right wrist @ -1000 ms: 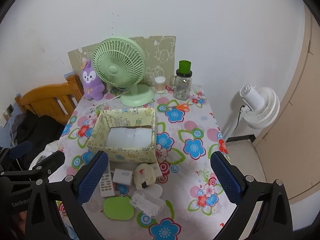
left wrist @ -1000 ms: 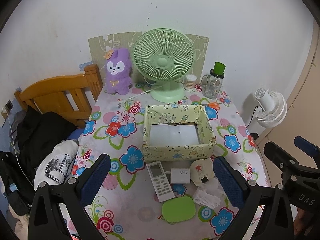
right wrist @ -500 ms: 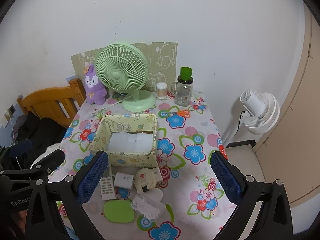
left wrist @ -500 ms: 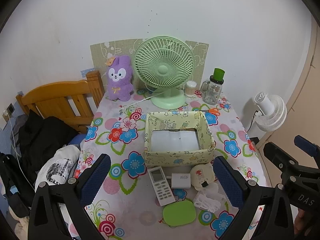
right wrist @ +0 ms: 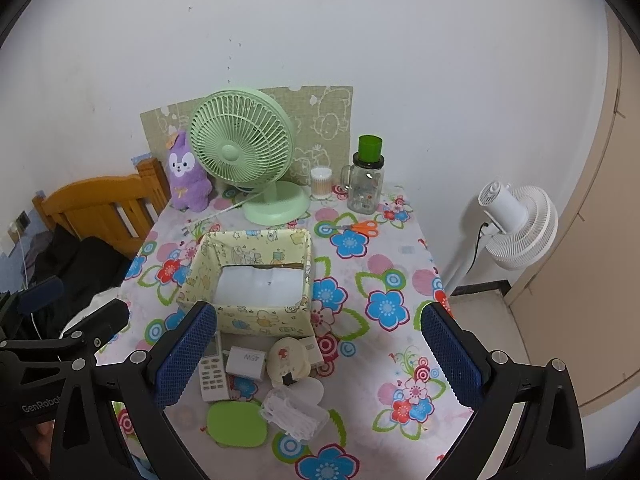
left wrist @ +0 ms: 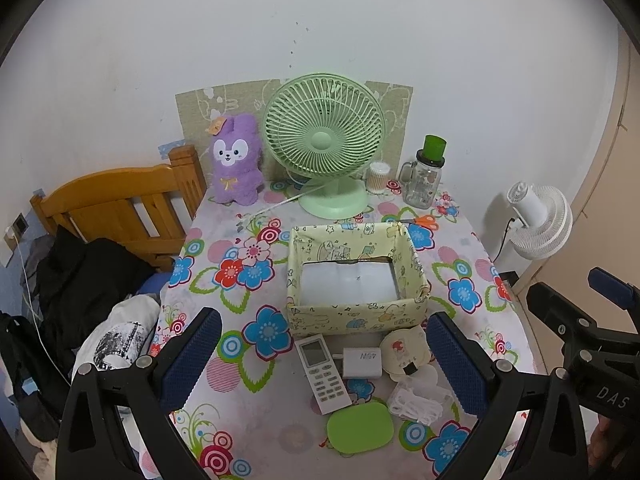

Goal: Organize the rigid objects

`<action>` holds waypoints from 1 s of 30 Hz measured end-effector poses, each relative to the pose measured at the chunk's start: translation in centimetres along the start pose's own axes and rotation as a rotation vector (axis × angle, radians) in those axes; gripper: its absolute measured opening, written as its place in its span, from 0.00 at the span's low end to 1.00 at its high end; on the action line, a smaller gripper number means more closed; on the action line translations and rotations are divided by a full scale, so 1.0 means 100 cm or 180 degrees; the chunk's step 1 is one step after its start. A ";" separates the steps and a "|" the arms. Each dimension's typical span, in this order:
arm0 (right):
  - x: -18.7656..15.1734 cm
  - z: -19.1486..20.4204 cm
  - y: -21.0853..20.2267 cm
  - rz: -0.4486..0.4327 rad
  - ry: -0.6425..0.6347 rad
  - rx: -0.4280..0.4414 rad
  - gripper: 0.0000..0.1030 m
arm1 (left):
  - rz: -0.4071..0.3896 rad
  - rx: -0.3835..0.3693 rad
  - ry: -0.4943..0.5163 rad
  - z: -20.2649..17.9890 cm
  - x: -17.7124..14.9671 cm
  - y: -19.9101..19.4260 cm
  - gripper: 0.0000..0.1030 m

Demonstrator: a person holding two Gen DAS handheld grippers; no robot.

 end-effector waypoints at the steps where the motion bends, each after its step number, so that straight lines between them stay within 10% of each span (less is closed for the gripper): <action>1: 0.000 0.000 0.001 0.0019 0.0010 0.0009 1.00 | 0.0006 -0.0003 0.0008 0.000 0.000 0.001 1.00; 30: -0.020 0.009 0.069 0.0221 -0.0069 0.0229 1.00 | 0.0332 0.0005 -0.0116 0.013 -0.026 0.070 1.00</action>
Point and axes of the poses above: each gripper's, at about its wrist camera, not at the fingertips, and y roughly the way its jaws point, z to its left, x to its top, the point moved 6 cm from there along y, roughly the way its jaws point, and after that the axes turned 11 degrees about -y, right-handed, at the moved point
